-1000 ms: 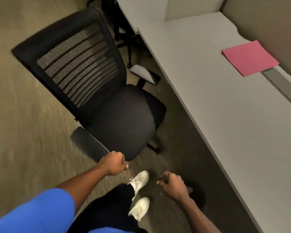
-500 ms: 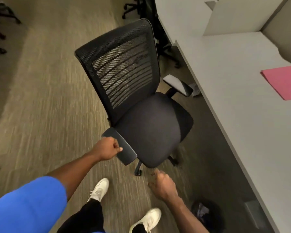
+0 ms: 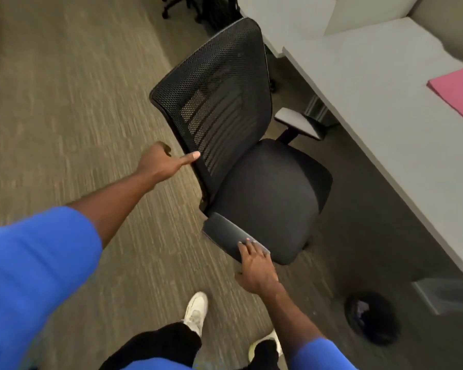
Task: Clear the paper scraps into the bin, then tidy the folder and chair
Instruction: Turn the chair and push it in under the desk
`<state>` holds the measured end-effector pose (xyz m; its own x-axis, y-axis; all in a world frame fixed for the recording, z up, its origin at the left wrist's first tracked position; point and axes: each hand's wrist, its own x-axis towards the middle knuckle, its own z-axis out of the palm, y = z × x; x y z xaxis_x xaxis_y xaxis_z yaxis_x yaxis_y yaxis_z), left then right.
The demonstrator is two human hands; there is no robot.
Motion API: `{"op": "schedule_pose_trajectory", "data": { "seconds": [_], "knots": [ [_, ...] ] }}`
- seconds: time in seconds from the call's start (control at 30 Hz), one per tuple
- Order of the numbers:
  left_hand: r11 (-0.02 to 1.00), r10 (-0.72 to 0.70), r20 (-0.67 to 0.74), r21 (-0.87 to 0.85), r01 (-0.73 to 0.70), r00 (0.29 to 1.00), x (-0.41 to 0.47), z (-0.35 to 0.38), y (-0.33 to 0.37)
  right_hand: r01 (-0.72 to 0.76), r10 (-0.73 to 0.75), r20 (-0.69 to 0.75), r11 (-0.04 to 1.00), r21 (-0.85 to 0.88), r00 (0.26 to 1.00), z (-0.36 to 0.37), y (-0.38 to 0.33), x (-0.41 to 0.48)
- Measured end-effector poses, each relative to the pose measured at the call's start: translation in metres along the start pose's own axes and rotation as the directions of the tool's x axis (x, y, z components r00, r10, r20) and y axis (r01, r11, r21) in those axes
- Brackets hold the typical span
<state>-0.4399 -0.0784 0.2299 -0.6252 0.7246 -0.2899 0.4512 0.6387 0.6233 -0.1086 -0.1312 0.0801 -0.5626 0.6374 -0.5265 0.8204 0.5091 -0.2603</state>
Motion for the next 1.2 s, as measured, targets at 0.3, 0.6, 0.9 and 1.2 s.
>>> {"op": "schedule_pose_trajectory", "data": {
  "seconds": [0.3, 0.6, 0.9, 1.2],
  "knots": [
    [0.839, 0.245, 0.142, -0.526, -0.136, 0.959, 0.032, -0.010, 0.019, -0.123, 0.124, 0.077, 0.992, -0.017, 0.989, 0.032, -0.017, -0.006],
    [0.767, 0.260, 0.186, -0.636, -0.086, 0.947, -0.010, 0.005, 0.013, -0.183, 0.186, 0.110, 0.982, -0.039, 0.976, 0.026, -0.001, -0.021],
    [0.760, 0.342, 0.414, -0.650, 0.010, 0.844, -0.076, -0.023, -0.018, -0.183, 0.200, -0.075, 0.964, 0.190, 0.977, -0.031, -0.043, -0.020],
    [0.790, 0.300, 0.377, -0.613, -0.007, 0.876, -0.082, -0.054, -0.042, 0.181, 0.144, -0.650, 0.896, 0.406, 0.746, -0.135, -0.147, -0.070]
  ]
}}
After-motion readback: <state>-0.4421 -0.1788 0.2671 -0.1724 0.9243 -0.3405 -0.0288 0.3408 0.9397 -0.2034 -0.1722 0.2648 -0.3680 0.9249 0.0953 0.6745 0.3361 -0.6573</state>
